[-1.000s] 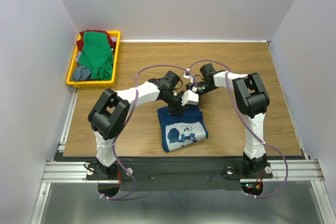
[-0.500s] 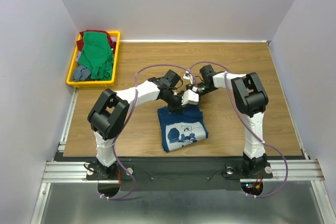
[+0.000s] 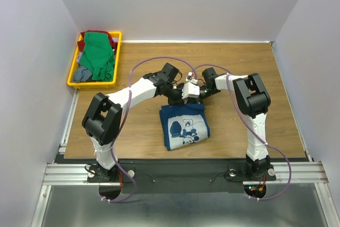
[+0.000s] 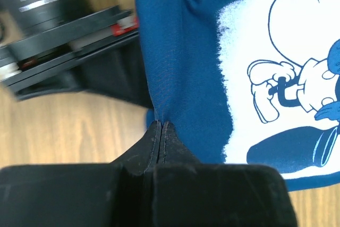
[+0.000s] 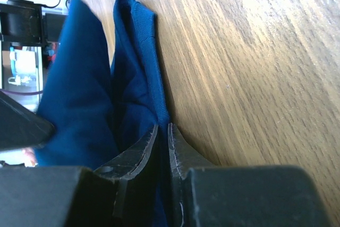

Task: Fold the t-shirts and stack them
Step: Fold the tshirt

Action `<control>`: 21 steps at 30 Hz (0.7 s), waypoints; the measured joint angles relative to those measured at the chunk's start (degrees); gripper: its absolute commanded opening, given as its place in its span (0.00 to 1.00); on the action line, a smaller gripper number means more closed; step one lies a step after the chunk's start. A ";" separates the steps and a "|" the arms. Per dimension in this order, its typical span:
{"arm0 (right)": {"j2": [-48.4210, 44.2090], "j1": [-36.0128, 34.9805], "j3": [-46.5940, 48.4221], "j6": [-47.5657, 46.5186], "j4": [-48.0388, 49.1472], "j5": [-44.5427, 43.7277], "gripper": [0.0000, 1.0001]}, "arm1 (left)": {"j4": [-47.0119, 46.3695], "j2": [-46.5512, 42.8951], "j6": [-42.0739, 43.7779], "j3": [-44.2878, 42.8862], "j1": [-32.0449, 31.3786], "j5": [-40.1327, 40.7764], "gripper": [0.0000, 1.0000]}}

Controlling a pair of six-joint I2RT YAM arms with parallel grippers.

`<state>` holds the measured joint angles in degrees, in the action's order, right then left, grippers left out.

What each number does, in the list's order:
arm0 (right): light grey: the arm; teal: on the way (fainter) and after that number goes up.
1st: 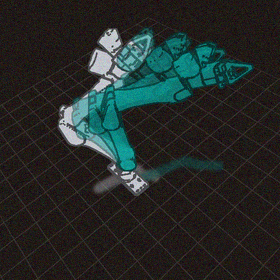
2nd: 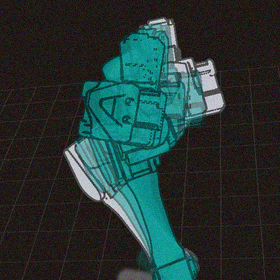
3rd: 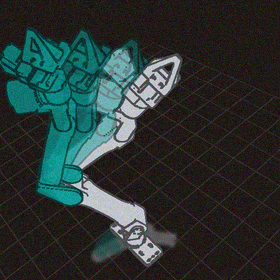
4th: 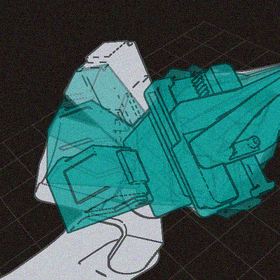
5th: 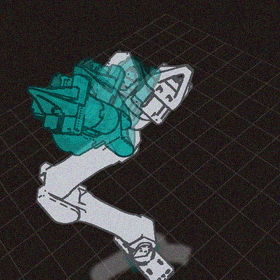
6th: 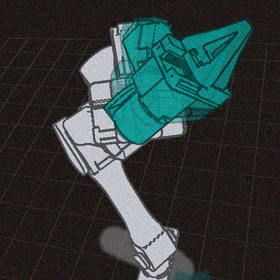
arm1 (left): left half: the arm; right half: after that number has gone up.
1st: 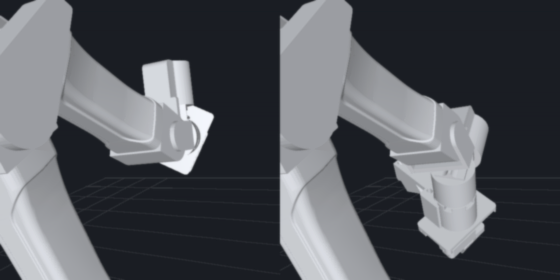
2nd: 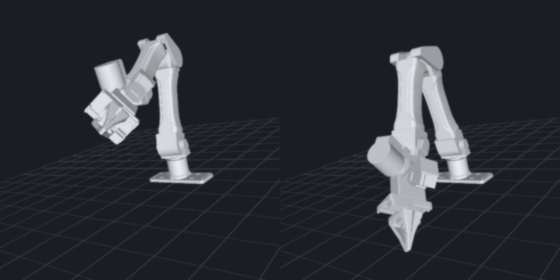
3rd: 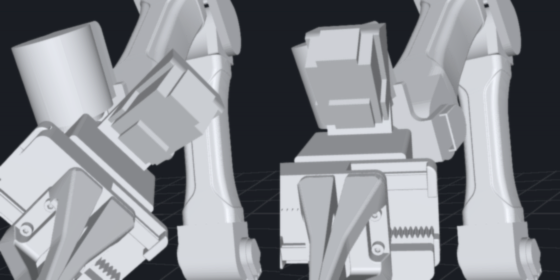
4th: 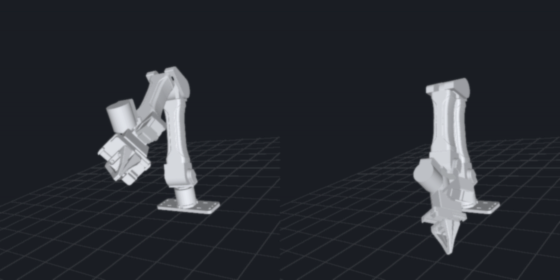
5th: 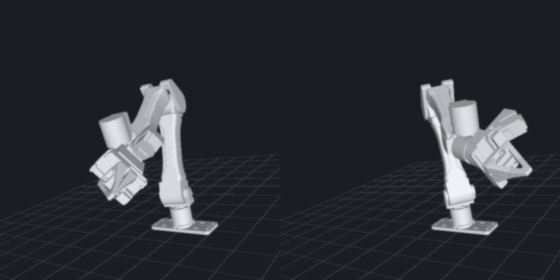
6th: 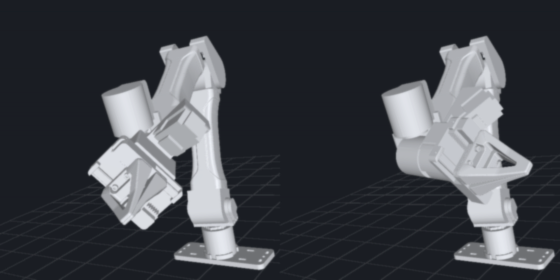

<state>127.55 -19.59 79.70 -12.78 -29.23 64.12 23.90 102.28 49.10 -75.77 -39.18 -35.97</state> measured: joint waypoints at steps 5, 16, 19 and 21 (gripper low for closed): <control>0.13 0.00 0.00 0.00 -0.02 0.22 0.18 | 0.02 1.44 0.63 -2.67 2.25 1.05 0.00; 0.11 0.59 1.51 2.34 -1.31 -1.86 0.33 | -0.79 6.54 1.84 -3.41 3.61 2.45 0.00; -0.59 1.73 2.73 3.82 -1.88 -4.48 0.42 | -1.42 6.69 1.79 -3.32 3.85 2.75 0.01; -1.68 2.51 3.30 4.37 -2.01 -7.32 0.46 | -2.03 7.10 1.60 -3.37 4.31 2.91 0.09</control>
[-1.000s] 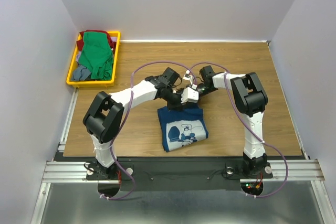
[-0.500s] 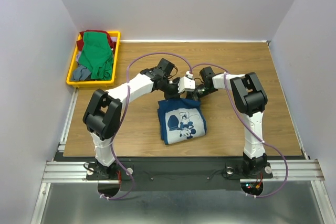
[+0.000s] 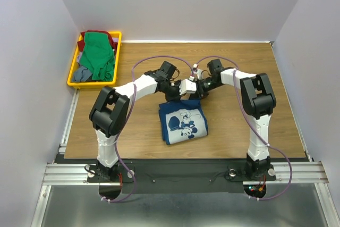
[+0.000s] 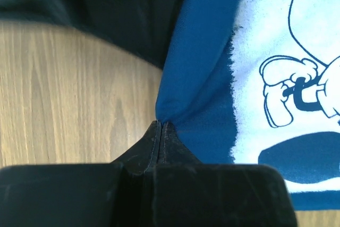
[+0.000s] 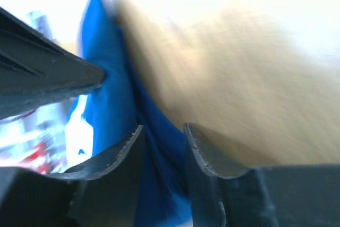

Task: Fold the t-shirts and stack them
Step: Fold the tshirt

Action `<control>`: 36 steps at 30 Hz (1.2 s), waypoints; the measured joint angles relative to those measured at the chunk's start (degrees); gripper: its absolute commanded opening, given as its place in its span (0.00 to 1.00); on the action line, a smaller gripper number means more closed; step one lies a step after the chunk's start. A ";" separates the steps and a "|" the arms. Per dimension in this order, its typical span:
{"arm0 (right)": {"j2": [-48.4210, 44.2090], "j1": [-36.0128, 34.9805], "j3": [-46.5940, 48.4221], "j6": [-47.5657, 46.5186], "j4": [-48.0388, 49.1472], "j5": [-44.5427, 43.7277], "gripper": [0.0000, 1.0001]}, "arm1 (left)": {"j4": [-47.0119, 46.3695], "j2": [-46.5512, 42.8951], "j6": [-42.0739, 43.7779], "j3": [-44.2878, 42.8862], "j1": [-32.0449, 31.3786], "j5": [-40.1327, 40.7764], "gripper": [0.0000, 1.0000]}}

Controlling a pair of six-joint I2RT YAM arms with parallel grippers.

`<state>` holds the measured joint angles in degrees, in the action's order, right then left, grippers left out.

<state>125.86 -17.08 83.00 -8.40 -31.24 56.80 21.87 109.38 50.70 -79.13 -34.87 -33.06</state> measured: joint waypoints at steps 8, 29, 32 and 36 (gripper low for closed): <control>-4.96 7.63 5.09 0.74 0.37 -17.49 0.50 | 0.02 3.80 -2.60 -3.56 3.28 0.02 0.47; -23.74 -0.20 -22.08 5.66 0.33 1.20 0.40 | -26.12 -13.99 -56.89 28.20 7.76 -15.13 0.31; -20.63 0.11 -24.35 6.34 1.90 0.31 0.40 | -28.11 -6.43 -58.75 24.26 9.57 -15.58 0.28; -17.35 0.24 -24.30 9.14 5.97 -1.90 0.40 | -29.11 3.78 -59.47 17.03 13.31 -16.33 0.25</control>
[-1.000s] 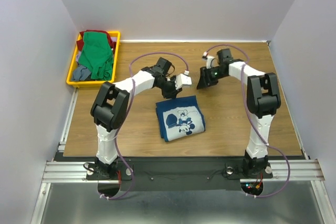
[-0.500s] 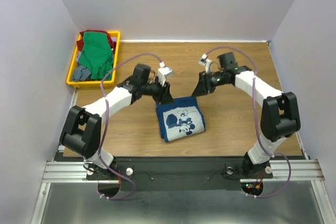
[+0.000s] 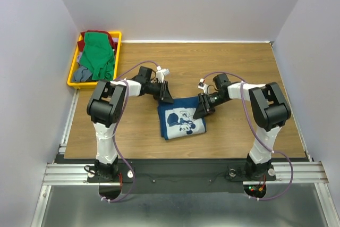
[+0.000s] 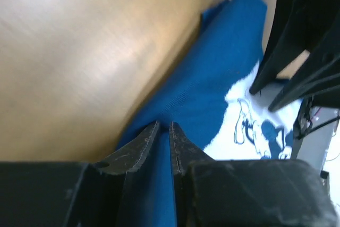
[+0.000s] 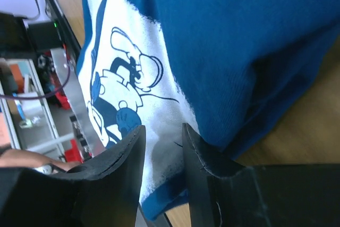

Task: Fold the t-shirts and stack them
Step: Fold the tshirt

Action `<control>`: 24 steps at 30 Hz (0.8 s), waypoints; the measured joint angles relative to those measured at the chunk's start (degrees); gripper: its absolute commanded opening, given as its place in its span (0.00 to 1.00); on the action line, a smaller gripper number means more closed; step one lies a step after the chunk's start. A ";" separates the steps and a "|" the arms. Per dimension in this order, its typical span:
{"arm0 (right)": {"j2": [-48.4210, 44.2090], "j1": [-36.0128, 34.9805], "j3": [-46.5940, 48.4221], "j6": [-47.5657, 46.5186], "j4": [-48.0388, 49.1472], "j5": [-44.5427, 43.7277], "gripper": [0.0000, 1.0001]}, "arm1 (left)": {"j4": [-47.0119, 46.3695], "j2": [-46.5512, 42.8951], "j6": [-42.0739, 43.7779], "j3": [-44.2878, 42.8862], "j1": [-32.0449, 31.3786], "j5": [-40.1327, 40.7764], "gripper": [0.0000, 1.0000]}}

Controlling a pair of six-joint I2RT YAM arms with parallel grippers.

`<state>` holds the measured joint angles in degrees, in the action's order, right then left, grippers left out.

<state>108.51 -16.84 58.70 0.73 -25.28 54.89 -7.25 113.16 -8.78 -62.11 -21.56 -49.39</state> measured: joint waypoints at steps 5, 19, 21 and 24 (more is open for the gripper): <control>3.39 -0.04 6.82 3.54 3.76 -4.63 0.42 | 3.58 8.02 3.76 -13.68 2.84 0.13 0.23; -12.70 0.72 11.76 7.69 10.08 -7.82 0.50 | 7.26 -15.08 8.22 -7.76 3.82 -2.86 0.27; -14.82 0.57 10.97 8.55 10.99 -5.81 0.40 | 3.48 -20.24 3.37 -2.49 2.84 -5.18 0.26; -13.84 -0.39 8.72 9.97 12.35 -2.69 0.31 | -5.75 -24.28 -5.79 6.88 -0.63 -7.69 0.22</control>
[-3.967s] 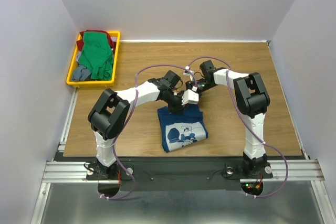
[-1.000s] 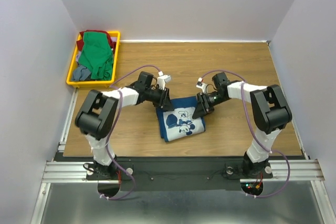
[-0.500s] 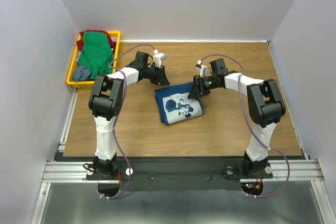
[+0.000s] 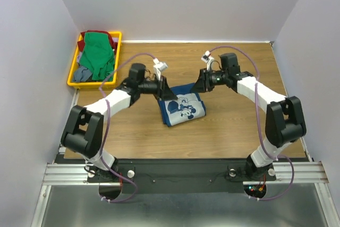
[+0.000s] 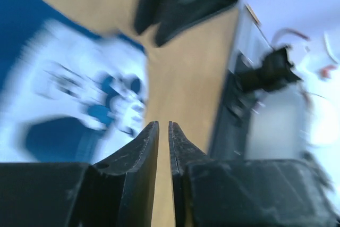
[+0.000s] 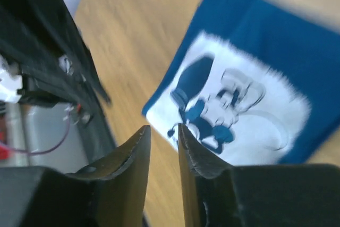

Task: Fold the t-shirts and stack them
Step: Fold the tshirt

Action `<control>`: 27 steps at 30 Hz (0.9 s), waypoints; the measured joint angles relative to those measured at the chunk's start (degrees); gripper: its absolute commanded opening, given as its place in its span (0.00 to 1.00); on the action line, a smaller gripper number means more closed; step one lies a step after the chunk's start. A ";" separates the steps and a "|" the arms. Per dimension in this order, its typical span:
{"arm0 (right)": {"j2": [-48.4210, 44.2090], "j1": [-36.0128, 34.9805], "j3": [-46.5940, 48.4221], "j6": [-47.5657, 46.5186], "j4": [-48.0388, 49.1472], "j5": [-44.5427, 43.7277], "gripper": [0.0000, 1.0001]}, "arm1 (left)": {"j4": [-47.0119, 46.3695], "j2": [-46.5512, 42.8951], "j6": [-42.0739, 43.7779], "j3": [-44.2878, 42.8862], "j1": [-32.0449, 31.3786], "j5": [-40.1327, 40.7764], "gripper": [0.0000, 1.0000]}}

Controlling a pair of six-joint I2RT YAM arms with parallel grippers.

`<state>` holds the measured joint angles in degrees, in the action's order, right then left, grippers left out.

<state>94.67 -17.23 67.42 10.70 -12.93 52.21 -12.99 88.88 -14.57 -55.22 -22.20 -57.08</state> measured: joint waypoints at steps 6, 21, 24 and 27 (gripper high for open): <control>8.39 -1.49 -7.87 1.36 0.02 2.43 0.28 | -6.25 7.82 -9.62 6.21 -8.26 -0.96 0.17; 11.54 -1.09 -17.03 8.48 12.33 2.56 0.34 | 6.51 27.08 2.51 -6.64 2.05 -0.07 0.09; 9.88 -1.03 -17.86 11.28 14.75 3.34 0.35 | 10.40 26.97 8.90 -10.03 3.69 2.62 0.12; 9.09 -0.39 -16.20 11.13 13.86 3.28 0.39 | 13.05 24.57 13.64 -10.14 4.48 3.19 0.15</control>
<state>103.77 -17.63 51.22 21.82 0.93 55.48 0.05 113.45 -0.93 -65.36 -17.72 -53.89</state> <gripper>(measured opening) 0.362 0.135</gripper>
